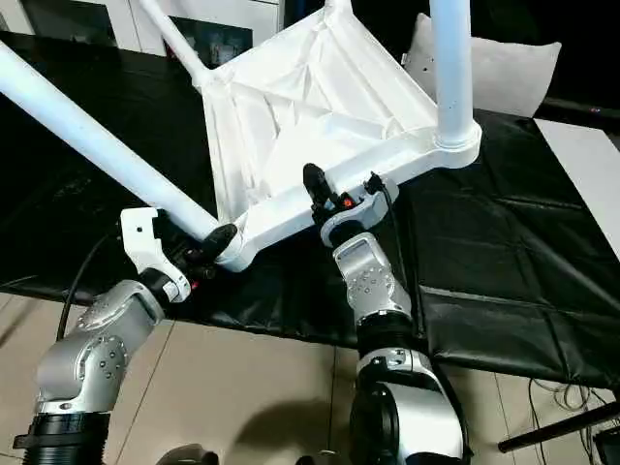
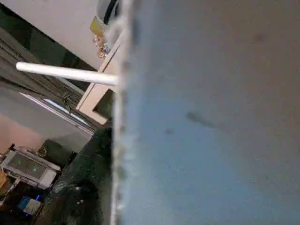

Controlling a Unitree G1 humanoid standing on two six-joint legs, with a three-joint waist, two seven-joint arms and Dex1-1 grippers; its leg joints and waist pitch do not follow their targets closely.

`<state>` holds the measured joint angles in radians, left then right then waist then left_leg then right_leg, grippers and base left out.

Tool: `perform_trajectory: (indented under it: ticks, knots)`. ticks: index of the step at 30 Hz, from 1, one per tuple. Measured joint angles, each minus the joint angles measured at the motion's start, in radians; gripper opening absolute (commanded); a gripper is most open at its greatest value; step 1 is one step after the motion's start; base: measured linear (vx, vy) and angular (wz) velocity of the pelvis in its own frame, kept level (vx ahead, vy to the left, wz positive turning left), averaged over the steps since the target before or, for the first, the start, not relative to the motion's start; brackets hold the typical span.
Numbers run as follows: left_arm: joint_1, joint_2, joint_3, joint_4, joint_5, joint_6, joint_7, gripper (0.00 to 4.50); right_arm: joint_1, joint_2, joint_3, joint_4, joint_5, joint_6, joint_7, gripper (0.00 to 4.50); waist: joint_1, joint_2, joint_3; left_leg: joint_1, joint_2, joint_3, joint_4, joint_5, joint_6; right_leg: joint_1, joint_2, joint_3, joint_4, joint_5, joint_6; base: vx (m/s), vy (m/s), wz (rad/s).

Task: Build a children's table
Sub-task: Flip table

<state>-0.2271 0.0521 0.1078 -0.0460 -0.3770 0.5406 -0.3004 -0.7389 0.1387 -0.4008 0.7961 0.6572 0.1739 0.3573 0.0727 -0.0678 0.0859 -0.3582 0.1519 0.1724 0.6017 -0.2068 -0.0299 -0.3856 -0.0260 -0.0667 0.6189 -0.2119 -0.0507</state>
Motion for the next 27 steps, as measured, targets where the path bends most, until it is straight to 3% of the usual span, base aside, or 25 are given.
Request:
perform_trajectory:
  ticks: [5,7,10,13,16,17,27]
  knots:
    - [-0.009,-0.007,0.003,0.022,0.002,-0.023,0.004,2.05,-0.014,0.000,-0.005,0.026,0.000,-0.024,0.001,2.16,0.002,0.000,0.000,-0.001,0.000,0.000,0.000,0.001,0.001,-0.001,0.000,0.000,0.001,0.000,0.000,0.000,0.000,0.00]
    - [-0.013,-0.007,0.002,0.042,0.012,-0.064,0.002,2.75,-0.021,-0.001,-0.007,0.032,0.002,-0.027,0.001,2.11,0.004,0.000,0.000,-0.002,0.000,0.000,0.001,0.002,0.001,-0.002,0.000,0.000,0.002,0.000,-0.001,0.000,0.000,0.00]
    - [-0.026,-0.008,0.023,0.074,0.000,-0.078,0.003,2.81,-0.031,-0.002,-0.007,0.037,0.002,-0.028,0.002,2.03,0.005,-0.002,0.001,-0.007,0.000,0.000,0.003,0.003,0.001,-0.008,0.000,0.000,0.006,0.001,-0.002,0.000,0.000,0.00]
    - [-0.068,-0.017,0.056,0.108,-0.022,-0.096,0.012,3.18,-0.040,-0.012,-0.013,0.041,0.008,-0.032,0.002,2.01,0.011,-0.007,0.004,-0.019,0.001,0.000,0.007,0.008,0.003,-0.021,0.000,-0.001,0.013,0.003,-0.004,0.000,0.000,0.00]
    - [-0.095,-0.014,0.068,0.124,-0.022,-0.124,0.012,3.18,-0.048,-0.013,-0.025,0.044,0.018,-0.032,0.001,2.01,0.015,-0.008,0.004,-0.027,0.003,0.000,0.008,0.010,0.004,-0.027,0.000,-0.002,0.013,0.006,-0.005,0.000,0.000,0.00]
    - [-0.095,-0.014,0.066,0.127,-0.021,-0.134,0.011,3.54,-0.048,-0.013,-0.026,0.045,0.020,-0.032,0.001,2.01,0.015,-0.008,0.004,-0.028,0.003,0.000,0.009,0.010,0.004,-0.028,0.000,-0.002,0.013,0.007,-0.005,0.000,0.000,0.00]
    - [-0.139,0.072,0.025,0.214,0.013,-0.287,-0.098,3.94,-0.059,-0.061,-0.031,0.039,0.016,-0.032,-0.020,2.01,0.024,-0.010,0.005,-0.033,0.004,0.000,0.016,0.011,0.005,-0.032,-0.001,-0.003,0.018,0.007,-0.005,0.000,0.000,0.00]
